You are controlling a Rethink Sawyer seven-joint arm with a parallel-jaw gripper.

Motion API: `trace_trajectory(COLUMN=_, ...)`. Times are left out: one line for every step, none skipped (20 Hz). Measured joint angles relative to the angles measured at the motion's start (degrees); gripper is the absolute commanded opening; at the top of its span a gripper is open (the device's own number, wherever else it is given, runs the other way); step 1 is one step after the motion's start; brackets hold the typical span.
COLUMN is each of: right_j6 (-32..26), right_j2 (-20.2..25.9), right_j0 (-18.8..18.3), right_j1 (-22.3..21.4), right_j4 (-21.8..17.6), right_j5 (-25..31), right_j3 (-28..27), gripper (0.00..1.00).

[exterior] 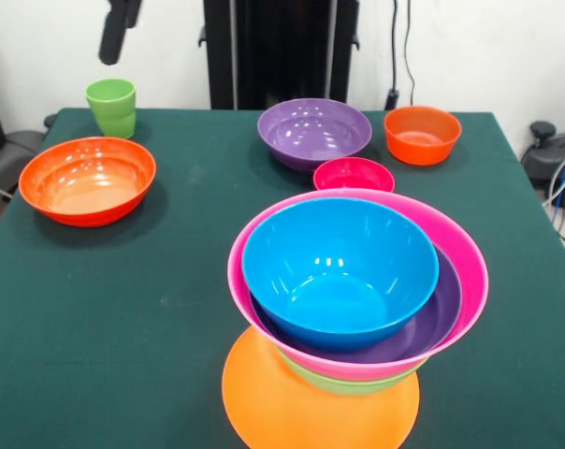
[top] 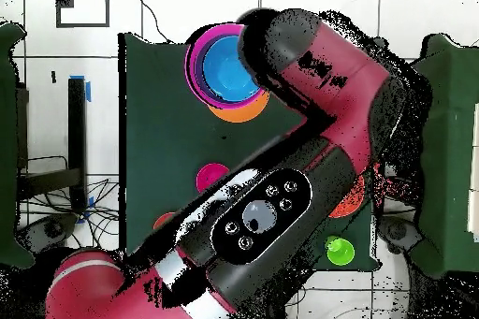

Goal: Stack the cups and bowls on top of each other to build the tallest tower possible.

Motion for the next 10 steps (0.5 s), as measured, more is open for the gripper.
trace_trajectory(right_j6=-1.44, right_j2=1.38, right_j0=0.01, right_j1=-0.96, right_j4=-1.24, right_j5=-2.02, right_j3=1.45, gripper=1.00)
trace_trajectory(right_j6=-2.49, right_j2=2.60, right_j0=0.00, right_j1=-1.81, right_j4=-2.23, right_j5=-3.90, right_j3=2.74, gripper=1.00)
trace_trajectory(right_j6=-2.95, right_j2=3.22, right_j0=-0.01, right_j1=-2.22, right_j4=-2.67, right_j5=-4.90, right_j3=3.37, gripper=1.00)
trace_trajectory(right_j6=-3.41, right_j2=3.84, right_j0=-0.02, right_j1=-2.63, right_j4=-3.10, right_j5=-5.90, right_j3=4.01, gripper=1.00)
trace_trajectory(right_j6=-4.08, right_j2=4.84, right_j0=-0.06, right_j1=-3.28, right_j4=-3.79, right_j5=-7.67, right_j3=5.06, gripper=1.00)
trace_trajectory(right_j6=-4.67, right_j2=6.08, right_j0=-0.13, right_j1=-4.06, right_j4=-4.64, right_j5=-9.88, right_j3=6.31, gripper=1.00)
trace_trajectory(right_j6=-5.10, right_j2=7.48, right_j0=-0.27, right_j1=-4.90, right_j4=-5.54, right_j5=-12.51, right_j3=7.72, gripper=1.00)
trace_trajectory(right_j6=-5.30, right_j2=8.30, right_j0=-0.39, right_j1=-5.37, right_j4=-6.05, right_j5=-14.02, right_j3=8.51, gripper=1.00)
trace_trajectory(right_j6=-5.42, right_j2=8.89, right_j0=-0.51, right_j1=-5.70, right_j4=-6.41, right_j5=-15.11, right_j3=9.07, gripper=1.00)
trace_trajectory(right_j6=-5.67, right_j2=10.72, right_j0=-0.97, right_j1=-6.61, right_j4=-7.49, right_j5=-18.34, right_j3=10.71, gripper=1.00)
